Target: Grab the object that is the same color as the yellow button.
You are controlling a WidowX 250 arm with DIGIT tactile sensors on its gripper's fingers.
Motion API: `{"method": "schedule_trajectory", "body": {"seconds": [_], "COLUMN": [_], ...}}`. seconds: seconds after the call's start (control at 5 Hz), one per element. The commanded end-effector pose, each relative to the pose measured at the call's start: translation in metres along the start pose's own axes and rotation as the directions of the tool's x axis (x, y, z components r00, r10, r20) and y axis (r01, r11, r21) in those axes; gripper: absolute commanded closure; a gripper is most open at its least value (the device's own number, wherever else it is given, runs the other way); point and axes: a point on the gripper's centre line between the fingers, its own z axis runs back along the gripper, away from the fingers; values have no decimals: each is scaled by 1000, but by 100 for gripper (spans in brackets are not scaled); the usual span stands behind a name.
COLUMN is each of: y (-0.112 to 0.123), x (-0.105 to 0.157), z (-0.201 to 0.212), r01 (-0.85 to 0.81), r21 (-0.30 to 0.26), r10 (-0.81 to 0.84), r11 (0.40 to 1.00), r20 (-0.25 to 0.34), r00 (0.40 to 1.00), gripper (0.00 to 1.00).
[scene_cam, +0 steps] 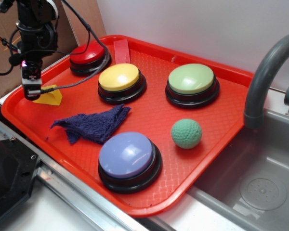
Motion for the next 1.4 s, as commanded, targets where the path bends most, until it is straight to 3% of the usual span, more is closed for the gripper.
{"method": "schedule_trajectory", "body": {"seconds": [0.0,0.2,0.4,0.8,1.0,1.2], "y": [11,9,5,1,0,-27], "x": [7,6,10,12,8,0], "z": [-22,-37,-42,-38,-5,54], "r01": [23,17,21,11,-111,-330], "r21": [-4,-83,-120,-101,-104,-234], "r10": [-23,-17,-21,-11,117,383], "r11": [1000,996,993,995,988,915], "r20": [4,4,-1,5,53,236], "r00": [1000,1000,1000,1000,992,893], "gripper": [0,0,100,100,100,100]}}
